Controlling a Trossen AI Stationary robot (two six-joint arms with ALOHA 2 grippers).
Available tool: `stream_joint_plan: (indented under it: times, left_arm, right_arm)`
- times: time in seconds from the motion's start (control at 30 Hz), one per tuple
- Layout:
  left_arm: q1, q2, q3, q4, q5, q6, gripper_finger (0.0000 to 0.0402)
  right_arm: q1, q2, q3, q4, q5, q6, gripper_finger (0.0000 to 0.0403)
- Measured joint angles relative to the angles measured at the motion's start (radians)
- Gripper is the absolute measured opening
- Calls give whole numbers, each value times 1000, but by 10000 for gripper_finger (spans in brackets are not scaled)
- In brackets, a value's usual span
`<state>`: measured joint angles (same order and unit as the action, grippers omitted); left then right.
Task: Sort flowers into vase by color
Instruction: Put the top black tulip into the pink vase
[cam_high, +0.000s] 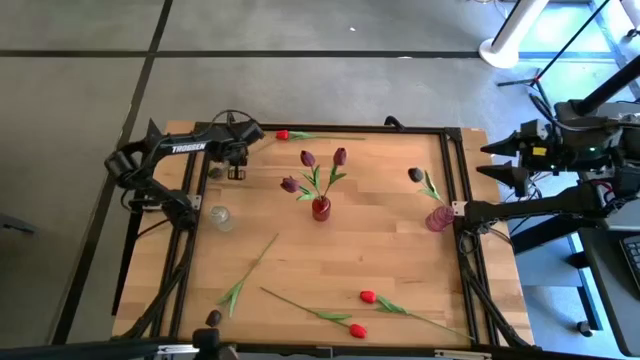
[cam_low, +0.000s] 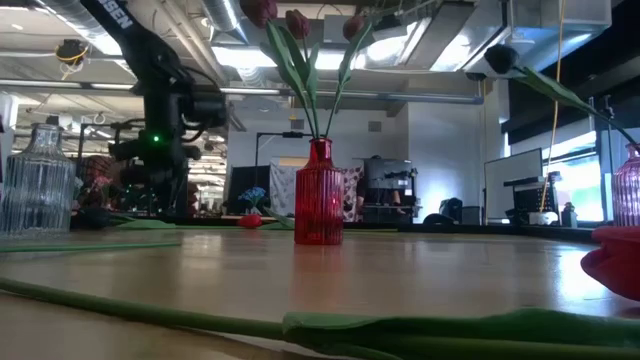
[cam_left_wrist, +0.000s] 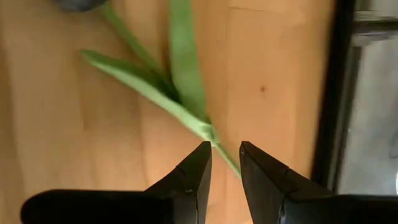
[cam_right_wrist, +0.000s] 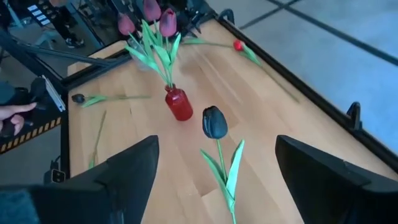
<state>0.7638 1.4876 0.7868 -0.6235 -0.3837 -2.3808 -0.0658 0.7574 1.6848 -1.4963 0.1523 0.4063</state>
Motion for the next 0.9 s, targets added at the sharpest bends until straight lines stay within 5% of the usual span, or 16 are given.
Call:
stream_joint_plan:
  times: [0.13, 0.27, 0.47, 0.67, 0.9]
  left_arm:
    - [43, 0, 0, -56, 115, -79, 80]
    - [87, 0, -1, -84, 122, -144, 80]
    - [176, 0, -3, -76, 209, -24, 80]
    - [179, -1, -7, -91, 170, 83, 80]
    - [180, -1, -72, -63, 199, -11, 80]
  right_arm:
    - [0, 32, -5, 1, -1, 7, 322]
    - [0, 63, -12, -12, 32, 10, 322]
    - [0, 82, -11, -12, 33, 43, 322]
    - [0, 86, -11, -20, 70, 71, 322]
    - [0, 85, -11, -61, 73, 153, 322]
